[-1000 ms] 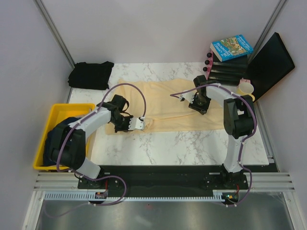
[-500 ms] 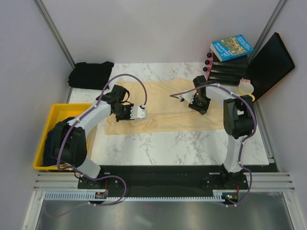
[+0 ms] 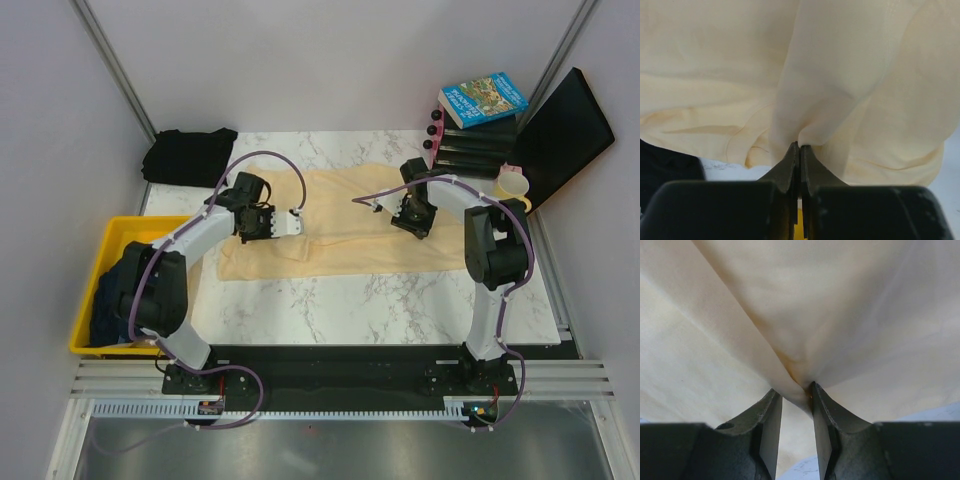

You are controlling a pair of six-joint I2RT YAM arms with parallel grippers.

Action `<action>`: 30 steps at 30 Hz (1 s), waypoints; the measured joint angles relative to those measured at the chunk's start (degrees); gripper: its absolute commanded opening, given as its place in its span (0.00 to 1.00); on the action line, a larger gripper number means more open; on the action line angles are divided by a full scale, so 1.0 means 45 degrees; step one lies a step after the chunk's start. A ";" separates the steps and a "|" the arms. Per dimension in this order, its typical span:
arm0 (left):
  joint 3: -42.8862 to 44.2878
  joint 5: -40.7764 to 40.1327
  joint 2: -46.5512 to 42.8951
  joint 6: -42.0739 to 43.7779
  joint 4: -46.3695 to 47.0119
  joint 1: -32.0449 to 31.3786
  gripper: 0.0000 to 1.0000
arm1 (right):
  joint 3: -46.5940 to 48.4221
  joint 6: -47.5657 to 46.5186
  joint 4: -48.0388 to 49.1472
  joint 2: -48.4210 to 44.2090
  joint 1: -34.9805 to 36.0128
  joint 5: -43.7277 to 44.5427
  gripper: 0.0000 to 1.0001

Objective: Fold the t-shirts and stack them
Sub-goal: Fold the flattened tshirt in 1/3 of the way

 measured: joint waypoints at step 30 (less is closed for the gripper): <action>-0.0466 -0.3623 0.1273 -0.1549 0.6154 0.0049 0.76 | -0.0015 0.0432 0.0141 0.0000 0.0374 0.0063 0.39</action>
